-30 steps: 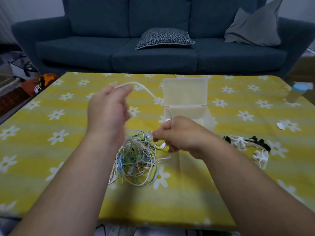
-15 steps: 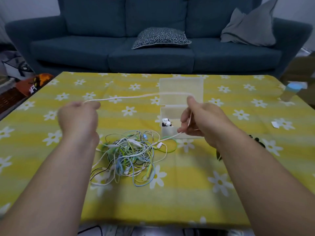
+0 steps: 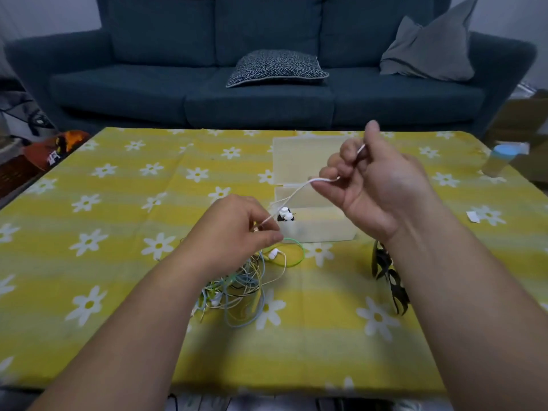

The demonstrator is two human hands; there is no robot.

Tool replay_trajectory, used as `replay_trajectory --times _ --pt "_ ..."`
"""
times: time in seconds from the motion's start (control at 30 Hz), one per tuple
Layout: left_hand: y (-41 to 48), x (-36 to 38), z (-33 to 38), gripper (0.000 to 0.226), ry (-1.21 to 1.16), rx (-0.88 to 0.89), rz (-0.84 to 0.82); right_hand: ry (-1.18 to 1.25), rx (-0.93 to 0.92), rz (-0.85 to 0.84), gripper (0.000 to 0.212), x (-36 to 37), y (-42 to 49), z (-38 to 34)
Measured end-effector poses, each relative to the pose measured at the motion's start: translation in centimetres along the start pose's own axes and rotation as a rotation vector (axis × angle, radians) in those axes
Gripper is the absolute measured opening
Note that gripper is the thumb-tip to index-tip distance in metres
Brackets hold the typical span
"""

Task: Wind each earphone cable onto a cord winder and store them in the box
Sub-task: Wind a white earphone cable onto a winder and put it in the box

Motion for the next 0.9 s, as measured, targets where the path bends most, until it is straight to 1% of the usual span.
replay_trajectory --times 0.1,0.17,0.23,0.27,0.3,0.33,0.37,0.43,0.5,0.53,0.6,0.67,0.7,0.77,0.83,0.9 --pt "0.0 -0.2 -1.3 0.01 0.039 -0.099 -0.041 0.173 -0.08 0.028 0.056 -0.4 0.0 -1.5" --pt "-0.1 -0.1 -2.4 0.016 0.095 -0.16 -0.111 0.361 -0.162 0.057 0.055 -1.0 0.1 -2.7" --pt "-0.4 0.1 -3.0 0.024 0.137 -0.168 -0.187 0.561 -0.2 0.08 0.053 -1.8 0.1 -3.2" --pt "-0.6 0.1 -2.9 0.028 0.133 -0.154 -0.211 0.627 -0.194 0.085 0.05 -2.2 0.1 -3.2" --pt "-0.7 0.2 -2.5 0.031 0.102 -0.125 -0.22 0.635 -0.173 0.079 0.044 -2.3 -0.1 -3.0" --pt "-0.7 0.1 -1.9 0.034 0.053 -0.09 -0.212 0.581 -0.136 0.067 0.036 -2.3 -0.1 -2.6" --pt "-0.7 -0.1 -1.2 0.037 -0.004 -0.053 -0.182 0.456 -0.086 0.05 0.032 -2.1 -0.3 -2.1" --pt "-0.5 -0.7 0.2 0.042 -0.12 0.007 -0.081 0.087 0.011 0.002 0.048 -1.3 -0.6 -0.8" --pt "-0.5 -1.2 1.5 0.044 -0.241 0.031 0.0 -0.217 0.095 -0.016 0.063 -0.6 -0.8 0.7" --pt "-0.5 -1.3 2.0 0.045 -0.311 0.025 0.013 -0.347 0.133 -0.001 0.064 -0.5 -0.9 1.5" --pt "-0.4 -0.8 2.3 0.047 -0.393 0.003 -0.013 -0.576 0.189 0.015 0.059 -0.3 -1.0 2.7" --pt "-0.2 0.1 2.2 0.051 -0.337 0.017 -0.061 -0.664 0.253 -0.04 0.057 -0.2 -1.1 3.5" --pt "-0.1 0.7 2.1 0.052 -0.257 0.039 -0.087 -0.679 0.284 -0.085 0.059 0.0 -1.2 3.8" --pt "0.0 2.1 1.8 0.044 -0.091 0.053 -0.147 -0.73 0.301 -0.15 0.053 0.2 -1.5 4.2" --pt "0.1 3.4 1.9 0.036 0.007 0.047 -0.177 -0.763 0.264 -0.108 0.04 -0.1 -1.5 4.4" --pt "0.1 4.6 2.8 0.037 0.062 0.106 -0.179 -0.739 0.248 -0.002 0.034 -0.8 -1.5 4.4"
Point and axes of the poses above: each hand's wrist, its own y-axis towards the middle knuckle, its own x-axis out of the palm, z = x × y, the point moved 6 cm from there along y, towards the middle knuckle, and after that the axes turned 1 degree about -x, right-handed, at the moved point
